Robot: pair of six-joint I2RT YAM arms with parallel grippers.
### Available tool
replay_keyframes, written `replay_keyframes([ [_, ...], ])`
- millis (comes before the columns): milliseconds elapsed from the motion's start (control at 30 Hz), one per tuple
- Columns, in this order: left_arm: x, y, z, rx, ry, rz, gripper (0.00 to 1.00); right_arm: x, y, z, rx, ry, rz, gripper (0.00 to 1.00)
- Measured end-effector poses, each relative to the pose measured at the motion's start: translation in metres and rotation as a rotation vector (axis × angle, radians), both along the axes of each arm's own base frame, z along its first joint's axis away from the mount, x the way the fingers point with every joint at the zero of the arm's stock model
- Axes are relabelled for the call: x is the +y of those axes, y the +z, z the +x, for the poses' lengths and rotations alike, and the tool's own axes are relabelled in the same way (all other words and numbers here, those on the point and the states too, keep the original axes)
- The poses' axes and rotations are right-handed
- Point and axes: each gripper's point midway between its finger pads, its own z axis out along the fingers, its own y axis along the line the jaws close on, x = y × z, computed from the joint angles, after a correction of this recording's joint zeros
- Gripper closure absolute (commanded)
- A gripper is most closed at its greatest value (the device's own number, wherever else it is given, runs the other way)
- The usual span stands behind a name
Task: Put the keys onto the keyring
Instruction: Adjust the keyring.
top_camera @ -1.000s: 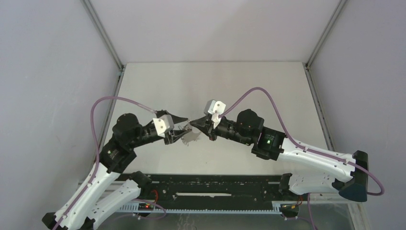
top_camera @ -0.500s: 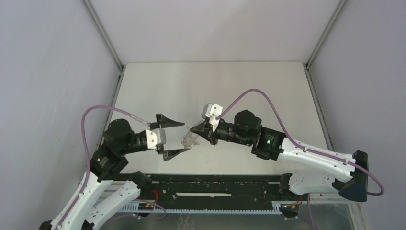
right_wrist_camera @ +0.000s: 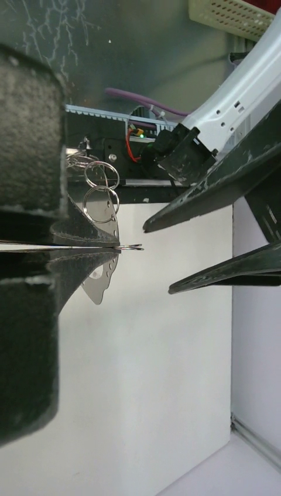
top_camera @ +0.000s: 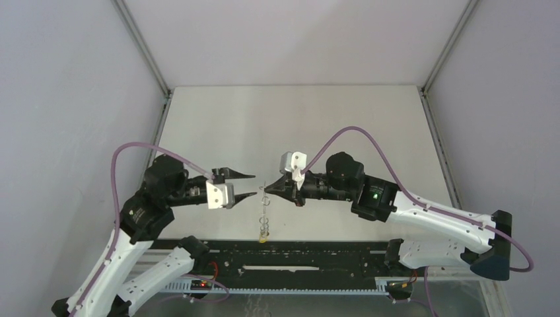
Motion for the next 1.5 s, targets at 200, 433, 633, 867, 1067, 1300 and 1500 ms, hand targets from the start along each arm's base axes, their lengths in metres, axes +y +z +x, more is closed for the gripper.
replay_keyframes([
  [200,0.002,-0.019,-0.001,0.017,-0.028,0.083,0.53,-0.003,0.001,-0.007,-0.015,0.033,-0.006,1.0],
  [433,-0.001,-0.026,-0.007,0.05,-0.065,0.095,0.53,-0.002,0.0,-0.011,-0.026,0.058,-0.011,1.0],
  [633,-0.004,-0.027,-0.005,0.063,-0.077,0.096,0.56,-0.001,0.0,-0.014,-0.032,0.073,-0.013,1.0],
  [867,-0.008,-0.026,-0.004,0.074,-0.089,0.089,0.71,0.003,-0.008,-0.016,-0.036,0.093,-0.031,1.0],
  [1067,-0.01,-0.026,-0.008,0.097,-0.11,0.081,0.86,0.004,-0.008,-0.015,-0.047,0.095,-0.032,1.0],
  [1300,-0.009,-0.03,-0.012,0.13,-0.113,0.089,1.0,0.007,-0.011,-0.014,-0.056,0.098,-0.042,1.0],
  [1500,-0.008,-0.033,-0.013,0.148,-0.112,0.095,1.0,0.007,-0.013,-0.014,-0.054,0.1,-0.048,0.82],
])
